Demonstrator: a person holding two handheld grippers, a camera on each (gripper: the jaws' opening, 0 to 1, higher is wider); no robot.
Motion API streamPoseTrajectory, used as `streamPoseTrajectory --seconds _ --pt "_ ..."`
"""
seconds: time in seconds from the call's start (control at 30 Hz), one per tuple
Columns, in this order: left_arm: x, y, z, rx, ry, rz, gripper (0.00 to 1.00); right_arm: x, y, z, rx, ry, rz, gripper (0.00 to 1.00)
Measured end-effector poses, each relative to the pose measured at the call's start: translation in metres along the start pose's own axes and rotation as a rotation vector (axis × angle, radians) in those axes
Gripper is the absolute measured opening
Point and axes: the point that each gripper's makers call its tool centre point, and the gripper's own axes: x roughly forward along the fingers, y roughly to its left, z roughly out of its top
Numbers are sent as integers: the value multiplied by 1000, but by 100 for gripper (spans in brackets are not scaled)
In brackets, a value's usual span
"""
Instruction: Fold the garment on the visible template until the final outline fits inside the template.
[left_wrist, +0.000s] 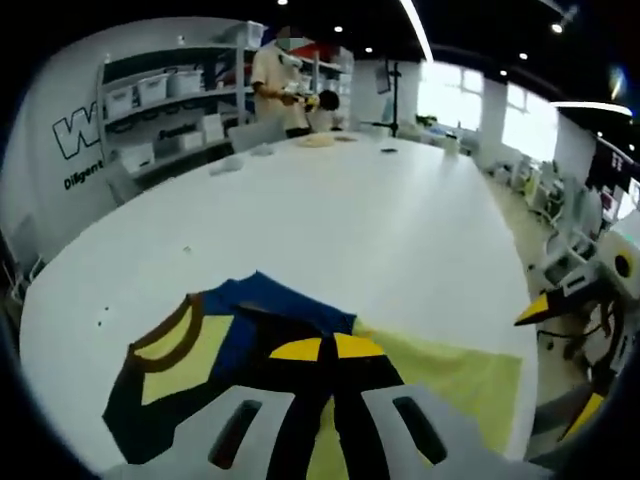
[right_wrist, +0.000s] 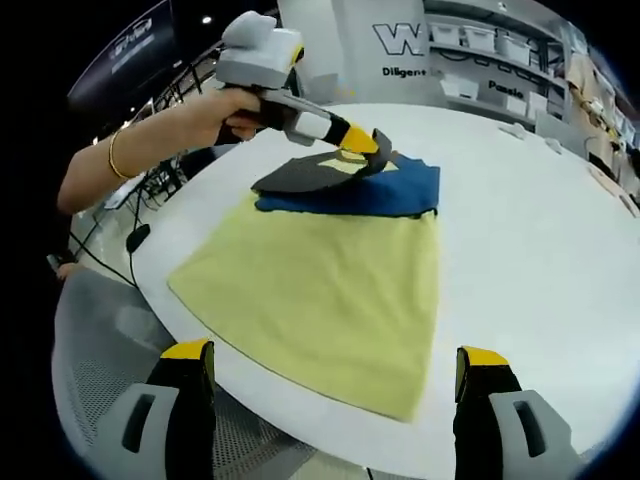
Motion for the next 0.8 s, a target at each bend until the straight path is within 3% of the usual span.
streamPoseTrajectory --seconds 0.17,0.33,0.43,0.6,0.67,0.8 --pt "9 -5 -10 -71 15 -4 0 0 1 -2 3 1 1 99" --pt "20 -11 -11 -84 5 -4 0 -1 -1 -4 14 -7 -4 99" --pt "25 -21 -11 -116 1 -51 0 -2 -4 -6 19 -4 -12 99" --pt "24 -19 -13 -78 7 -40 1 -4 -7 -6 35 -14 -18 99" --pt "20 -12 -10 -83 -4 -29 5 -3 -7 -6 36 -14 -18 99" --pt "14 1 -7 -87 -13 13 25 -1 -6 -1 36 -21 -11 99"
